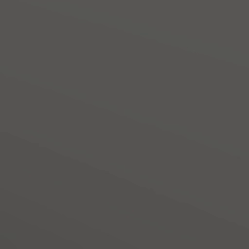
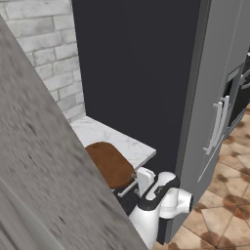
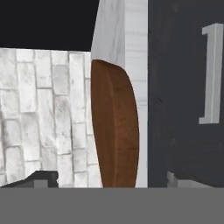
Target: Move the cutting board and knife to the sink. Then move spray from the cabinet to the counter.
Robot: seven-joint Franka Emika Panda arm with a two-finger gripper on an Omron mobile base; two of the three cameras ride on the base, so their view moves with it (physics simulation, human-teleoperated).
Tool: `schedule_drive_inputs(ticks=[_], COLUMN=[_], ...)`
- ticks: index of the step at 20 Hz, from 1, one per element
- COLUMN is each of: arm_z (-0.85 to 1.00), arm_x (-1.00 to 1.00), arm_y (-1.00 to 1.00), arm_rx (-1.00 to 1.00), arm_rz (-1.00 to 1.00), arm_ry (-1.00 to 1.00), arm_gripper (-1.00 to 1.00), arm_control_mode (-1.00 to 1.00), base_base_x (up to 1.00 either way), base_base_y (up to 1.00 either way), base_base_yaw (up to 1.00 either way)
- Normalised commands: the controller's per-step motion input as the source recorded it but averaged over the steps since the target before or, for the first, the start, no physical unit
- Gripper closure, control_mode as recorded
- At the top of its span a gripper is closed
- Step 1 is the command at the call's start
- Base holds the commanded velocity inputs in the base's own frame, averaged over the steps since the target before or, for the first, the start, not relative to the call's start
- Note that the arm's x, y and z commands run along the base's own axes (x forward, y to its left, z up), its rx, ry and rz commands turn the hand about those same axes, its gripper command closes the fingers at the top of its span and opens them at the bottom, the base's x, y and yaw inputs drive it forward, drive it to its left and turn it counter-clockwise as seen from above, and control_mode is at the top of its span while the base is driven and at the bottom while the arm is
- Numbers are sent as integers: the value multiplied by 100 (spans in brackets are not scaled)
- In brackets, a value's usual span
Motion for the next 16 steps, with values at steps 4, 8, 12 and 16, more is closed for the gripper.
schedule_drive_inputs(ticks=[4,8,12,16], arm_z=[0,-9,-2,-4], arm_x=[0,6,12,14], arm_y=[18,23,23,21], arm_rx=[0,0,0,0], arm_rz=[0,0,0,0], arm_ry=[0,0,0,0], arm_gripper=[-100,-100,-100,-100], arm_control_mode=[-100,-100,-100,-100], base_base_x=[0,0,0,0], base_base_y=[0,0,0,0], base_base_yaw=[0,0,0,0])
